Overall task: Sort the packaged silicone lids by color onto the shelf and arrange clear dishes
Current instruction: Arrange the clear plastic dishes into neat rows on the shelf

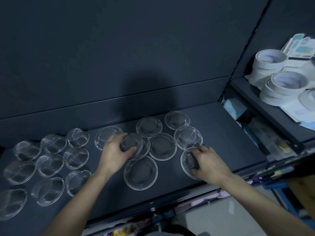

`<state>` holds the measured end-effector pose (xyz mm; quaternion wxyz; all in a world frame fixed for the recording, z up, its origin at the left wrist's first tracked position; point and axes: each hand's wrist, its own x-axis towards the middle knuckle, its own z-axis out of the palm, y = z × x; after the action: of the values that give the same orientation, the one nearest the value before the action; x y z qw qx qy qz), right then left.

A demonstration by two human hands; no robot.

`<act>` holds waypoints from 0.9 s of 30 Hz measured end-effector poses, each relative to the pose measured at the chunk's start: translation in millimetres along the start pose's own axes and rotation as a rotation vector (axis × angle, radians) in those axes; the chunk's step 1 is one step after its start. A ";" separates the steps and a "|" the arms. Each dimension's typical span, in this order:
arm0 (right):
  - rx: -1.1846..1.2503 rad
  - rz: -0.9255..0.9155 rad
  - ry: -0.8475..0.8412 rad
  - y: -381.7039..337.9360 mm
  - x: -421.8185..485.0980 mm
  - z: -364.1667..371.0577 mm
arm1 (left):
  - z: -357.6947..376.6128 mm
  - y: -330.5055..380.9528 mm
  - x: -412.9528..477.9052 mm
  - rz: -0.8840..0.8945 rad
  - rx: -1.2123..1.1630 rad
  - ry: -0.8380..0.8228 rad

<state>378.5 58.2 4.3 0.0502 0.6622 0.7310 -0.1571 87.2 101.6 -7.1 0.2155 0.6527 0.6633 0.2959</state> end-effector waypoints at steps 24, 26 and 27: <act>0.085 -0.483 -0.028 -144.3 102.5 16.6 | -41.9 -32.2 -17.4 -0.144 0.024 0.064; 0.048 -0.464 -0.004 -145.1 103.9 19.7 | -42.0 -33.1 -18.8 -0.146 0.019 0.065; 0.035 -0.453 0.008 -145.7 103.6 19.9 | -42.0 -33.4 -19.2 -0.147 0.018 0.064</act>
<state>220.2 140.3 -19.9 -0.0006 0.4826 0.8583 -0.1746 35.4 78.8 -0.8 0.2093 0.5943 0.7186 0.2942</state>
